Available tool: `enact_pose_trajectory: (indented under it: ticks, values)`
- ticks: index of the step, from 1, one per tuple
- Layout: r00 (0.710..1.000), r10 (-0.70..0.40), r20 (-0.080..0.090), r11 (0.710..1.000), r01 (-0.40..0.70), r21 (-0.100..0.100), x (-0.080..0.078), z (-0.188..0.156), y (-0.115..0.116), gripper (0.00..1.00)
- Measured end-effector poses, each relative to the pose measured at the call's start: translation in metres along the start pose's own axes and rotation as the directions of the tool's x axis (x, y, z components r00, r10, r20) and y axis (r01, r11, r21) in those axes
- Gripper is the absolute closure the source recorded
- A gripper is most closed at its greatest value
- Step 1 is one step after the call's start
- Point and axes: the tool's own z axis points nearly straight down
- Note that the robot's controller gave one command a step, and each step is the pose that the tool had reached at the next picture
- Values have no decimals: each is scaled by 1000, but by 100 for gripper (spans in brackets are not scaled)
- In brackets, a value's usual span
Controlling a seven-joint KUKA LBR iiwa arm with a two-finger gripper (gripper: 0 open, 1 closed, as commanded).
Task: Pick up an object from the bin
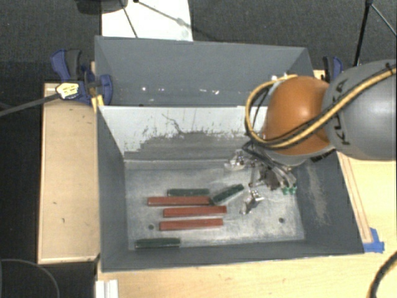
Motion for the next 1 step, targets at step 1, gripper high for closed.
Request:
enact_pose_trajectory:
  ticks: [1]
  values:
    - [1000, -9, 9, 1000, 9, 1, 13, 21, 41, 0]
